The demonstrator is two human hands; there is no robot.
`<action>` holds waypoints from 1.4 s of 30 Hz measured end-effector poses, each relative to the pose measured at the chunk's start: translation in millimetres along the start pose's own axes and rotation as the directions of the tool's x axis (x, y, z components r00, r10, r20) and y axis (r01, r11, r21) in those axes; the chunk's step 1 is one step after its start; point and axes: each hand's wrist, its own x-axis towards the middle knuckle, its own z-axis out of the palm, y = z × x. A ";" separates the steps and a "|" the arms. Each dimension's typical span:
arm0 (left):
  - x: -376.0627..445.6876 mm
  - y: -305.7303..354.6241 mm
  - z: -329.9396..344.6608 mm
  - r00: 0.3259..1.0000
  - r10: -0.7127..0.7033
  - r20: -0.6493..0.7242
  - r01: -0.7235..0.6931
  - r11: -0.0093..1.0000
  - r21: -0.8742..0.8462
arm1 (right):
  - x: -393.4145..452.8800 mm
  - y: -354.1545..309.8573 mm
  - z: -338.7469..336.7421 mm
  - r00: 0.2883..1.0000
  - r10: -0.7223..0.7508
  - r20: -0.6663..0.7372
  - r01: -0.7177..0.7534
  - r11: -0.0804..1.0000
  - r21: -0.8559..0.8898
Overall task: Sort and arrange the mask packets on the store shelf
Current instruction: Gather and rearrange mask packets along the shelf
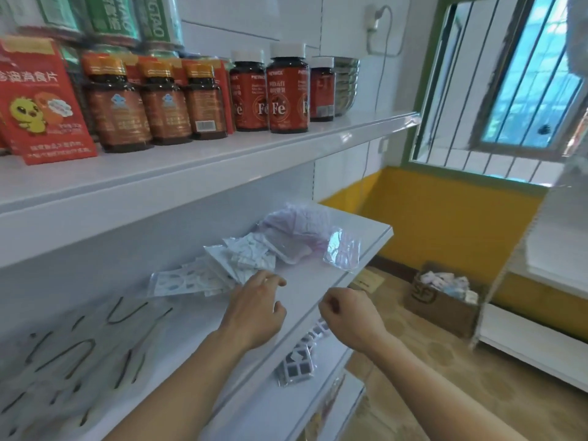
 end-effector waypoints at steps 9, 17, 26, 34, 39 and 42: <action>136.6 36.0 50.0 0.999 0.038 0.018 -0.039 0.998 0.049 | 106.6 86.8 -19.9 0.999 -0.006 -0.032 0.004 0.999 -0.043; 201.6 10.8 92.3 0.984 -0.121 0.131 0.108 0.989 0.102 | 192.2 134.5 21.5 0.965 0.086 0.246 0.018 0.921 -0.389; 186.4 -29.1 71.7 0.970 -0.224 -0.093 0.240 0.947 0.213 | 228.1 121.4 20.6 0.951 0.063 0.304 0.061 0.922 -0.383; 107.2 -68.6 34.1 0.916 -0.307 -0.257 0.365 0.904 0.222 | 215.5 124.0 -4.0 0.946 -0.027 0.323 0.179 0.874 -0.451; 52.5 -80.6 12.9 0.877 -0.415 -0.242 0.468 0.852 0.234 | 192.8 65.8 4.8 0.932 -0.130 0.338 0.281 0.848 -0.449; 6.5 -90.5 -7.7 0.862 -0.443 -0.247 0.498 0.833 0.242 | 163.8 17.4 25.4 0.903 -0.210 0.374 0.367 0.830 -0.419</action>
